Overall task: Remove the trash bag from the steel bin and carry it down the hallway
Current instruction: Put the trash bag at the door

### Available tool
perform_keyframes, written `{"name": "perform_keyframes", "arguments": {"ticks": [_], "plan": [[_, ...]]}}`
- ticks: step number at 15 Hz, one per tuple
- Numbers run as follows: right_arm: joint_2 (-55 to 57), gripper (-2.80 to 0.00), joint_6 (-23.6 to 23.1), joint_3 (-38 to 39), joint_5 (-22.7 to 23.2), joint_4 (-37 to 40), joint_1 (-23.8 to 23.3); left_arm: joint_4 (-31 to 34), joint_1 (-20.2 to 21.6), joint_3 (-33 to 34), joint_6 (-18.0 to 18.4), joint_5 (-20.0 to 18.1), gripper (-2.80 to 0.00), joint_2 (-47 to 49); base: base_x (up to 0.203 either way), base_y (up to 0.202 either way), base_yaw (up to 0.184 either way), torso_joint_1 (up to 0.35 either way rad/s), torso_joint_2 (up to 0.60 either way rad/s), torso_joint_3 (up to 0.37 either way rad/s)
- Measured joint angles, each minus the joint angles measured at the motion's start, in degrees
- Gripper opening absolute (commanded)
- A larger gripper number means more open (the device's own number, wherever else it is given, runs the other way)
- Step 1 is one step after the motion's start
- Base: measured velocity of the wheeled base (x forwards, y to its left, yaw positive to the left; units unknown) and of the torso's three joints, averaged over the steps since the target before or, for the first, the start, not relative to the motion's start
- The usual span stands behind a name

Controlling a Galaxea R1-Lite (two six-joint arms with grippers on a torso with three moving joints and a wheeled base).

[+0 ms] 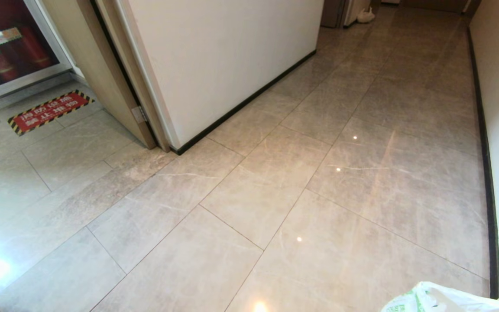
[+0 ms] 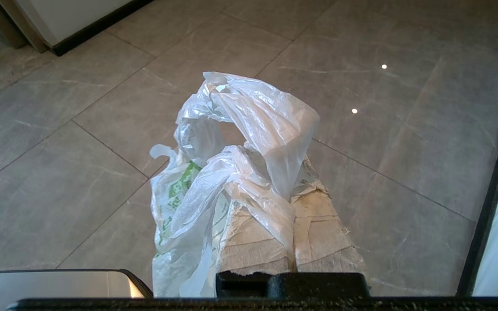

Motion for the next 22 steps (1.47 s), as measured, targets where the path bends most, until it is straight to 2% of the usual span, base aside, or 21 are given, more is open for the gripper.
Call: {"name": "perform_keyframes", "arguments": {"ticks": [14,19,20,22], "plan": [[0.0,-2.80,-0.5,0.0,0.0,-0.1,0.0,0.0,0.0,0.0,0.0,0.0,-2.80,0.0,0.000,0.000,0.000,0.002,0.00,-0.197],[0.0,-2.80,0.3,-0.4,0.1,0.1,0.0,0.0,0.0,0.0,0.3,0.0,-2.80,0.0,0.000,0.000,0.000,0.003,0.00,-0.056],[0.3,-2.80,0.3,-2.1,0.3,2.1,0.0,0.0,0.0,0.0,0.3,0.0,-2.80,0.0,0.000,0.000,0.000,0.000,0.00,0.000],[3.0,-2.80,0.2,-10.1,0.2,8.2,0.0,0.0,0.0,0.0,0.3,0.0,-2.80,0.0,0.000,0.000,0.000,0.000,0.00,0.000]]}}
